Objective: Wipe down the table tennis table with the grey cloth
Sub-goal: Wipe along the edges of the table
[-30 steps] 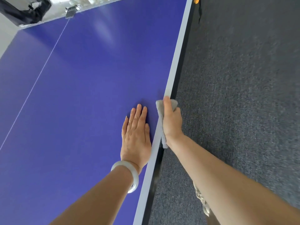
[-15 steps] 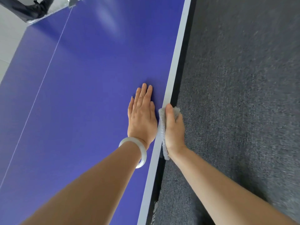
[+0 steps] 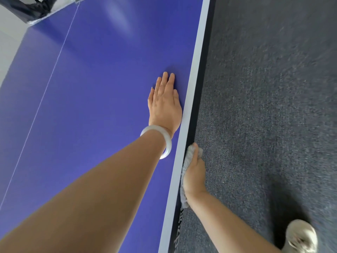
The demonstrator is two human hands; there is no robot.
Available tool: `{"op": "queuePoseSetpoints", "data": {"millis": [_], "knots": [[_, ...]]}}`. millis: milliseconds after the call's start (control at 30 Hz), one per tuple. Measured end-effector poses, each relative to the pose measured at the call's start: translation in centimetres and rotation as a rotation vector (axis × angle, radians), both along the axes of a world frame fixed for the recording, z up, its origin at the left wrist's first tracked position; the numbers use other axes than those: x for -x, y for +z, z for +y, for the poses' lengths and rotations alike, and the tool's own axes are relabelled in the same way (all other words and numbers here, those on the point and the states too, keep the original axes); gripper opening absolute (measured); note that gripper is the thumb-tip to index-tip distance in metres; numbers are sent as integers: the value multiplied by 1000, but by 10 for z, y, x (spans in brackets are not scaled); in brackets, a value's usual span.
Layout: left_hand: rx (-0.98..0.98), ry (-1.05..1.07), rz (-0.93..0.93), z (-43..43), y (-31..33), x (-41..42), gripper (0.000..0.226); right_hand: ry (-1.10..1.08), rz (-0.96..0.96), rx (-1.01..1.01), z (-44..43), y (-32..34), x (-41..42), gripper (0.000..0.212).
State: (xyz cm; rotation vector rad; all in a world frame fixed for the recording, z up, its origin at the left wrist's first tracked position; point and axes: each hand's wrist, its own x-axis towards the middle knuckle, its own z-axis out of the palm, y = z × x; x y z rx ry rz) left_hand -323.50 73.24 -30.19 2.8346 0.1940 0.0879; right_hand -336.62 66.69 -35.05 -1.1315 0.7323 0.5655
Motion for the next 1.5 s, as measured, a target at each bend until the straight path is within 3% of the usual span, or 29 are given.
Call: {"op": "queuePoseSetpoints", "data": {"millis": [100,233,433,567,767,867,900,967,1067,1167,1367,1433,1500], "knots": [[139,20,-45,3,1,1,47,17,-1,48,1,-3,-2,68],[385,74,-64,7,9,12,44,15,-35,123,-1,3,-3,60],[94,-170,35,18,6,146,48,24,-52,89,-1,-2,-4,71],[-36,-175,66,23,6,225,52,34,-7,-29,-2,1,-4,74],[-21,-149,41,24,4,229,51,6,-48,-227,14,-10,106,49],[7,-159,23,26,1,229,50,-70,2,-123,25,-11,141,44],[6,-160,21,27,0,229,51,-71,14,-67,25,-11,137,38],[4,-157,21,28,0,228,51,-48,30,0,21,-12,109,47],[12,-157,22,27,1,229,52,-18,52,-70,8,-6,36,66],[15,-151,11,28,0,229,52,-57,-24,-99,9,5,18,65],[18,-165,-32,27,-1,229,50,-11,44,-151,26,4,199,57],[22,-167,-42,27,-2,229,49,-2,87,-159,31,3,218,62],[44,-155,-58,27,-2,230,49,11,119,-126,31,1,203,50]]}}
